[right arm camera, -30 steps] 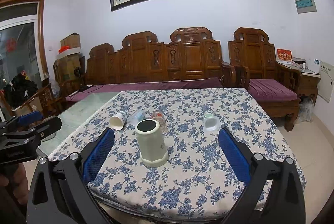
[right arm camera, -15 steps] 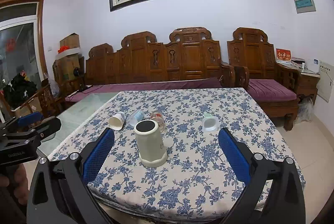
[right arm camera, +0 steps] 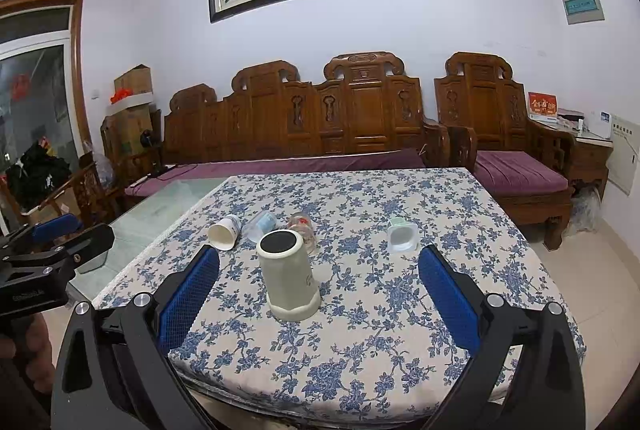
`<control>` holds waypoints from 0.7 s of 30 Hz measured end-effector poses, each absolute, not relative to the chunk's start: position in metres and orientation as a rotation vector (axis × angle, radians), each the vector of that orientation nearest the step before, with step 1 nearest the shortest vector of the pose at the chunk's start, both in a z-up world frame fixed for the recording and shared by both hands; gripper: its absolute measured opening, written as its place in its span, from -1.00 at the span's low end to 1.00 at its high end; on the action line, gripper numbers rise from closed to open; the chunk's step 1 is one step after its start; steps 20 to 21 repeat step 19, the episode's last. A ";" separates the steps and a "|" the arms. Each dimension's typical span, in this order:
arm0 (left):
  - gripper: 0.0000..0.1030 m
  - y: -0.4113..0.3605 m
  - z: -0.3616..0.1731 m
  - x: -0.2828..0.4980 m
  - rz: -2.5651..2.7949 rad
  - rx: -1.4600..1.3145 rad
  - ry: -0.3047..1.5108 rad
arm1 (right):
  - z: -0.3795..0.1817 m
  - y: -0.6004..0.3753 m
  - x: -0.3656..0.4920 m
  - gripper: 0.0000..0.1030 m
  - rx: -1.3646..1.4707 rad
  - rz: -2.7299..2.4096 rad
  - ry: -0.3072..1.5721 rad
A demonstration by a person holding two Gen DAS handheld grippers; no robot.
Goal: Flip cup upside down
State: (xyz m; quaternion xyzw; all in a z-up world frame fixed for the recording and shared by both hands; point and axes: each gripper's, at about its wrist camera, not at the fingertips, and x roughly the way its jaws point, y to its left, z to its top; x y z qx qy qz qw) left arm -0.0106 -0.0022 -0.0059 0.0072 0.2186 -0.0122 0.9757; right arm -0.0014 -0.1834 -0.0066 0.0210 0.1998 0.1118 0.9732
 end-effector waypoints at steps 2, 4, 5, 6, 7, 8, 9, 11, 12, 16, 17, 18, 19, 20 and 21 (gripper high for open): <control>0.84 -0.002 -0.006 -0.010 -0.024 0.015 0.441 | -0.007 -0.184 -0.002 0.95 0.044 0.225 0.403; 0.84 -0.002 -0.006 -0.010 -0.025 0.014 0.441 | -0.007 -0.184 -0.002 0.95 0.042 0.225 0.403; 0.84 -0.002 -0.006 -0.011 -0.024 0.015 0.441 | -0.007 -0.184 -0.002 0.95 0.043 0.225 0.404; 0.84 -0.002 -0.006 -0.011 -0.025 0.015 0.441 | -0.007 -0.184 -0.002 0.95 0.043 0.226 0.404; 0.84 -0.002 -0.006 -0.011 -0.025 0.014 0.441 | -0.007 -0.184 -0.002 0.95 0.042 0.224 0.403; 0.84 -0.002 -0.006 -0.011 -0.025 0.014 0.440 | -0.007 -0.184 -0.002 0.95 0.042 0.223 0.404; 0.84 -0.002 -0.006 -0.011 -0.025 0.014 0.440 | -0.007 -0.184 -0.002 0.95 0.043 0.223 0.406; 0.84 -0.002 -0.006 -0.011 -0.024 0.015 0.441 | -0.006 -0.185 -0.002 0.95 0.042 0.222 0.405; 0.84 -0.002 -0.006 -0.011 -0.024 0.014 0.441 | -0.006 -0.185 -0.002 0.95 0.042 0.221 0.405; 0.84 -0.003 -0.006 -0.011 -0.024 0.014 0.439 | -0.006 -0.185 -0.002 0.95 0.042 0.222 0.405; 0.84 -0.003 -0.006 -0.011 -0.024 0.014 0.440 | -0.006 -0.185 -0.002 0.95 0.043 0.222 0.406; 0.84 -0.003 -0.006 -0.011 -0.023 0.014 0.439 | -0.006 -0.185 -0.002 0.95 0.044 0.222 0.406; 0.84 -0.003 -0.005 -0.012 -0.023 0.013 0.438 | -0.006 -0.184 -0.002 0.95 0.044 0.222 0.406; 0.84 -0.003 -0.005 -0.012 -0.023 0.013 0.438 | -0.006 -0.184 -0.002 0.95 0.044 0.222 0.406; 0.84 -0.003 -0.005 -0.012 -0.023 0.013 0.438 | -0.006 -0.184 -0.002 0.95 0.044 0.222 0.406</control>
